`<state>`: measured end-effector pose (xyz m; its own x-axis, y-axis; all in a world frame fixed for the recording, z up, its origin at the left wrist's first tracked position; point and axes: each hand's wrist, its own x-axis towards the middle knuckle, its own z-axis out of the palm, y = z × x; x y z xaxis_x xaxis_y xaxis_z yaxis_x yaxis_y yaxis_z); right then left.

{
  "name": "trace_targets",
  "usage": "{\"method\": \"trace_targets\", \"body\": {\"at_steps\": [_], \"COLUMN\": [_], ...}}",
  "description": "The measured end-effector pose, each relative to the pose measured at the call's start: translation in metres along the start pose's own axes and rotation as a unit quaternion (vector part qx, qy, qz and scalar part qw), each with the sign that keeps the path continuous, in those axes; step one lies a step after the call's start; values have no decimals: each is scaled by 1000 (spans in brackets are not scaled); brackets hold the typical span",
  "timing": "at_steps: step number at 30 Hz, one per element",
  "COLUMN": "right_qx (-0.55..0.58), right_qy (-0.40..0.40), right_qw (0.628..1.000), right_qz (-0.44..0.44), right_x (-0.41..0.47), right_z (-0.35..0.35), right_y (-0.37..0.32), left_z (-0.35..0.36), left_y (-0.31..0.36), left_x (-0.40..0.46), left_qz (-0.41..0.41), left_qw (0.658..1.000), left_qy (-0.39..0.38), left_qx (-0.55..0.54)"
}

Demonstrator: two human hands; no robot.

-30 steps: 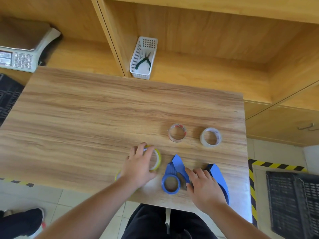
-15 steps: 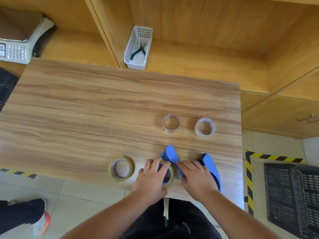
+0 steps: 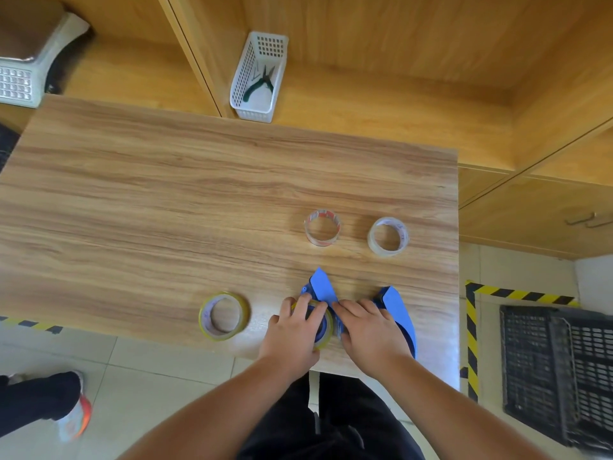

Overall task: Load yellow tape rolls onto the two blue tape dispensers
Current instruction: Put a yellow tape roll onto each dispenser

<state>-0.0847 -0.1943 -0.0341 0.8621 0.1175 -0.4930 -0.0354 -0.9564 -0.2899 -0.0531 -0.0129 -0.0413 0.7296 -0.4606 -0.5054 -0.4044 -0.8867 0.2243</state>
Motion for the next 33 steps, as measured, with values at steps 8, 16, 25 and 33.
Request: {"method": "trace_targets", "body": {"at_steps": [8,16,25,33], "right_qx": [-4,-10,-20,-20], "right_qy": [5,-15,-12,11], "right_qw": [1000,1000,999,998], "right_qz": [2,2,23,67], "right_x": [-1,-1,-3,-8], "right_z": [3,1,-10,-17], "right_y": [-1,-1,-4,-7], "left_z": [16,13,-7,-4], "left_y": [1,-18,-128,-143], "left_x": [5,0,-32,-46], "left_qz": [4,29,-154,-185], "left_qw": [1000,999,986,978], "left_qy": [6,40,36,18], "left_qx": [25,-16,-44,-91]}}
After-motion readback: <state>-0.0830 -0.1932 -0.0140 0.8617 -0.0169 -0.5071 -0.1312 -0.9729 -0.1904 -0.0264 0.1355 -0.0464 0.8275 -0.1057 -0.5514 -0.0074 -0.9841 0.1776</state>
